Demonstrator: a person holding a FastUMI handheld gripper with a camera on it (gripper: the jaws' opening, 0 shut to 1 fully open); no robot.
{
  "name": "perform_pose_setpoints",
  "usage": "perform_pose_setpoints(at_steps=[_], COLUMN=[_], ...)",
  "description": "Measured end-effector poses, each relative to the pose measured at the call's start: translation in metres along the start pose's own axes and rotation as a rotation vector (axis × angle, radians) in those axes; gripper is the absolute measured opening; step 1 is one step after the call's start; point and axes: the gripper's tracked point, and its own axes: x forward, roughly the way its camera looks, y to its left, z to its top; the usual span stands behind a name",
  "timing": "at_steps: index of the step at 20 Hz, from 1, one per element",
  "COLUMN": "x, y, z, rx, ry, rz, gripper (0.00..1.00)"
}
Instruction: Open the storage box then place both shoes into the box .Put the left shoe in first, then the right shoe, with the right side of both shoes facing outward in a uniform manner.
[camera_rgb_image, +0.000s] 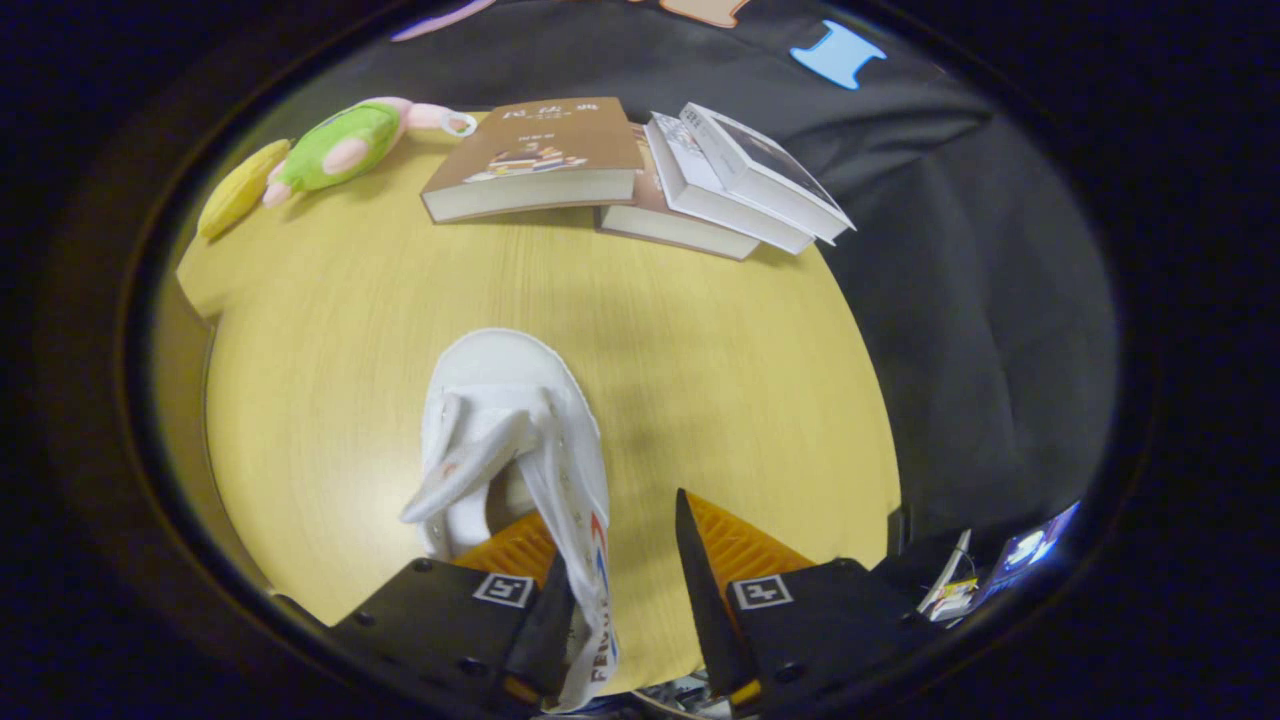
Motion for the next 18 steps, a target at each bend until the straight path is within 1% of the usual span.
perform_pose_setpoints(at_steps=[2, 5, 7, 8, 9, 10, 11, 13, 15, 17, 18], x=[0.0044, 0.0040, 0.0050, 0.0068, -0.0011, 0.0077, -0.0003, 0.0033, 0.0014, -0.0014, 0.0001], y=[0.0119, 0.0116, 0.0113, 0.0167, 0.0147, 0.0135, 0.0117, 0.0134, 0.0139, 0.0159, 0.0169], z=[-0.0058, -0.0057, -0.0054, -0.0081, -0.0062, -0.0086, -0.0019, -0.0058, -0.0048, -0.0067, -0.0086], rx=[-0.025, -0.038, -0.028, -0.009, -0.006, 0.007, 0.009, 0.028, 0.035, 0.055, 0.088], ry=[-0.002, -0.027, -0.029, -0.033, -0.032, -0.040, -0.048, -0.062, -0.062, -0.048, -0.044], rz=[0.019, -0.035, -0.038, -0.014, -0.011, -0.029, -0.027, -0.064, -0.075, -0.042, -0.022], gripper=[0.41, 0.15, 0.15, 0.15, 0.15, 0.10, 0.10, 0.08, 0.06, 0.06, 0.06])
